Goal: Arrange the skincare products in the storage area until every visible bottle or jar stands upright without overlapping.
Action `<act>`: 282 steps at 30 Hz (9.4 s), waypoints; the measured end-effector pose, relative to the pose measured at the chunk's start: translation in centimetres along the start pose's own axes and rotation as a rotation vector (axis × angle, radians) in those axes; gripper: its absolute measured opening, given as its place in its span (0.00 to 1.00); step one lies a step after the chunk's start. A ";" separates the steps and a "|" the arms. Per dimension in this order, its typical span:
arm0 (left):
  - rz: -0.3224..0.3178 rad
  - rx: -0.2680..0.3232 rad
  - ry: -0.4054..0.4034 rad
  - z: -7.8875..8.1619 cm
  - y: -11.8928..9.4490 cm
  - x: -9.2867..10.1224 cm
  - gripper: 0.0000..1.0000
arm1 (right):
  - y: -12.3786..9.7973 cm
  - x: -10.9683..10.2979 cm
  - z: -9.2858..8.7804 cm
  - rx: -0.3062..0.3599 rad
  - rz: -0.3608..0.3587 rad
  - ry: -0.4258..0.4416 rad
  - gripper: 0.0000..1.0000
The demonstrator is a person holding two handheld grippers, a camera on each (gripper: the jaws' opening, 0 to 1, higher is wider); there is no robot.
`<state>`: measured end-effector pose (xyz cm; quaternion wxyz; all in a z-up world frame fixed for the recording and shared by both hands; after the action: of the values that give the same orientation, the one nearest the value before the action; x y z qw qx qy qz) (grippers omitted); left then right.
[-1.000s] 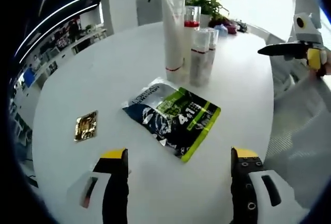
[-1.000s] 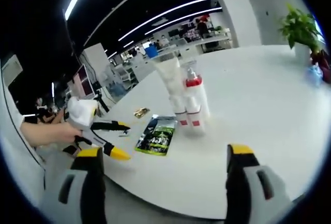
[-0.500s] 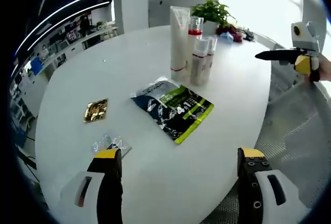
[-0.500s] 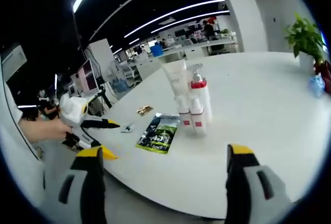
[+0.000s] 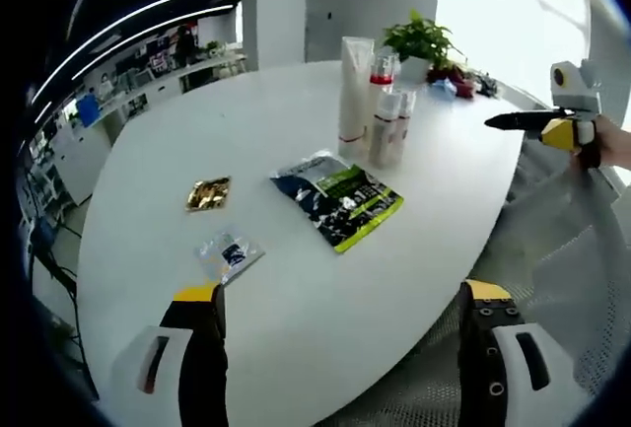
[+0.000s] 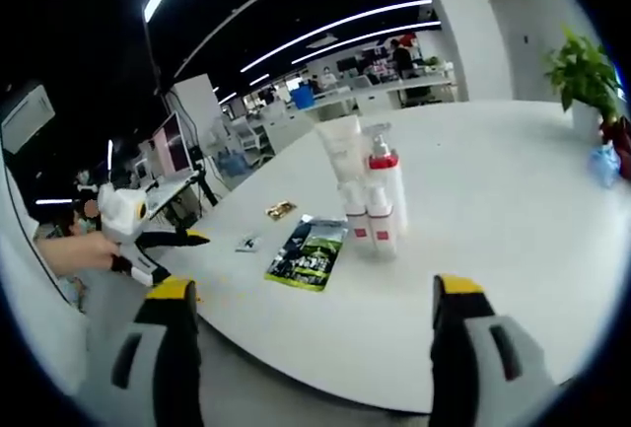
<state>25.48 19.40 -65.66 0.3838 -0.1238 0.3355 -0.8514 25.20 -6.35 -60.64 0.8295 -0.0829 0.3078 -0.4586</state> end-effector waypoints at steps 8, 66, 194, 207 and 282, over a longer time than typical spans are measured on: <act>0.070 0.029 -0.017 0.6 -1.4 -0.8 0.97 | 0.0 -0.2 -0.3 -0.002 0.006 -0.009 1.00; 0.213 -0.153 -0.279 -1.1 4.2 -6.8 0.78 | 0.4 1.3 -0.3 0.017 -0.026 0.064 0.98; -0.489 -0.258 0.636 2.3 8.3 -8.1 0.38 | 0.3 2.7 -0.2 0.032 -0.091 0.120 0.98; -0.589 -0.283 0.751 0.8 9.3 -6.5 0.38 | 0.2 3.0 -0.3 0.027 -0.111 0.125 0.97; -0.266 -0.179 0.220 -0.3 4.3 -5.3 0.81 | 0.1 2.2 0.3 0.066 -0.064 0.108 0.96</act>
<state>31.42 21.40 -68.50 0.2164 -0.1070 0.4306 -0.8697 26.30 -8.13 -61.44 0.7989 -0.0405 0.3341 -0.4985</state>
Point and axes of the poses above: the point that each gripper's makers call its tool centre point, and the gripper's own axes: y roughly forward along the fingers, x roughly to its right, z roughly out of its top, the point moved 3 cm from there along -y, roughly backward along the fingers, and after that the axes turned 10 degrees about y, right-handed, at the moved point
